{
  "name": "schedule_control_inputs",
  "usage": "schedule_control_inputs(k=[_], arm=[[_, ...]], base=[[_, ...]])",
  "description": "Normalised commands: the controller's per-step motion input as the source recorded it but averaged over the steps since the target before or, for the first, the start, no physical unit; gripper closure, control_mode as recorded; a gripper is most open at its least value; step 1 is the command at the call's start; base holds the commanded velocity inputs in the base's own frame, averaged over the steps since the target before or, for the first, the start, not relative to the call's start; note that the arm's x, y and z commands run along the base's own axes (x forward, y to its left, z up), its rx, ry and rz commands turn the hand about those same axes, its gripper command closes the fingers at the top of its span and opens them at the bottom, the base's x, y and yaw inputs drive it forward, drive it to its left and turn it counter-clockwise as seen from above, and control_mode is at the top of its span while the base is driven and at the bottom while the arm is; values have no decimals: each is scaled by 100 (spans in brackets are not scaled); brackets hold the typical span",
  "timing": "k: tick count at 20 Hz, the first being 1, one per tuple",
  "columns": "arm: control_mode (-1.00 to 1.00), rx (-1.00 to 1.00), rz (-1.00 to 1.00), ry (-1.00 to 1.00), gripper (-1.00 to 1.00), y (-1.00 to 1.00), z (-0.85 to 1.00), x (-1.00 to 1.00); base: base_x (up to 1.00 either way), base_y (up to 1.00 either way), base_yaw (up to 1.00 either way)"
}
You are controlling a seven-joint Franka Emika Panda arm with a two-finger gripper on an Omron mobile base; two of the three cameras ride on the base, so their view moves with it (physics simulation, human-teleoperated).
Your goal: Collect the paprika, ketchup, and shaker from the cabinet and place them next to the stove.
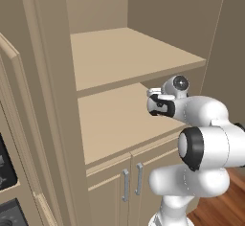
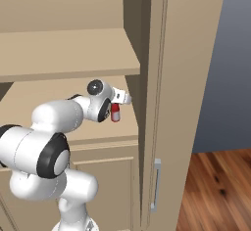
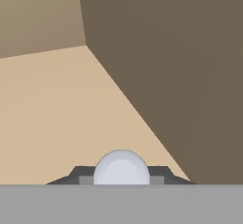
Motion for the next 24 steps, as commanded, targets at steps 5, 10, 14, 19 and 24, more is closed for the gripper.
schedule_control_inputs(k=[5, 10, 14, 19, 24], arm=[[-100, 0, 0, -5, 100, 2, 0, -22], [-100, 0, 0, -8, 100, 22, 4, -46], [-100, 0, 0, -11, 100, 26, 33, -59], [-100, 0, -2, -5, 100, 9, 39, -74], [-100, 0, -2, -3, 100, 0, 38, -89]], base=[[0, 0, 0], [0, 0, 0], [0, 0, 0], [0, 0, 0], [0, 0, 0]])
